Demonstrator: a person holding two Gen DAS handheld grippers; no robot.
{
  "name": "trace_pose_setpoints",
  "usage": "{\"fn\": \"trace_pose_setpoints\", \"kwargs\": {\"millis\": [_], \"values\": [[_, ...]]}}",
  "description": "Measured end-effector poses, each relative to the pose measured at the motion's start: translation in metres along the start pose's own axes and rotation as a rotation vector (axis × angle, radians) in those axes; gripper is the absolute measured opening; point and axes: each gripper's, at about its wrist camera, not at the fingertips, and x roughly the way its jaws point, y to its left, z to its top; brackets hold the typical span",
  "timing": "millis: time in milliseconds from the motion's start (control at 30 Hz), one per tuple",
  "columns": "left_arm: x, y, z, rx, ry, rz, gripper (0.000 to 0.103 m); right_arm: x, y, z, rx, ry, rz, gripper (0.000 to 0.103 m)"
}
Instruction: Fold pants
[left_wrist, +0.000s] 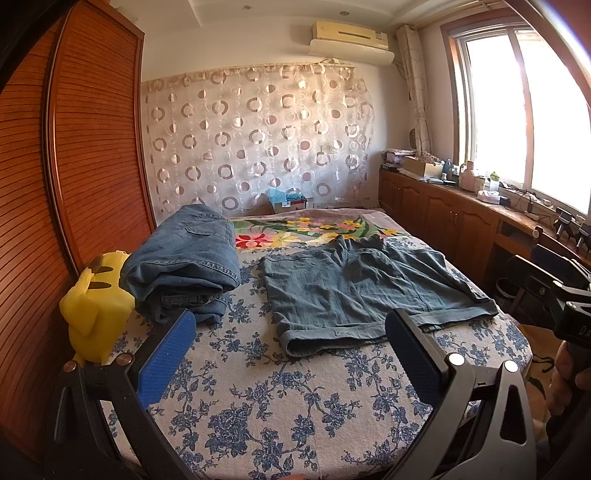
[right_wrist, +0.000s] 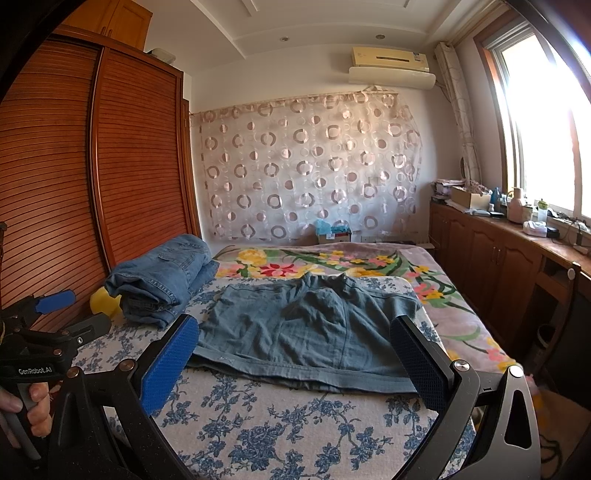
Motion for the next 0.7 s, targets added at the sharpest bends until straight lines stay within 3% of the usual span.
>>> {"fn": "trace_pose_setpoints", "kwargs": {"millis": [200,700], "values": [[-0.006,-0.001,0.007,0.004,0.003,0.004,0.103,0.000,0.000,0.000,0.001,0.000,-0.001,0.103],[0.017,-0.001,-0.012,0.003,0.048,-0.016,0.103,0.004,-0.002,-0.003,0.006,0.015,-0.001,0.103]]}}
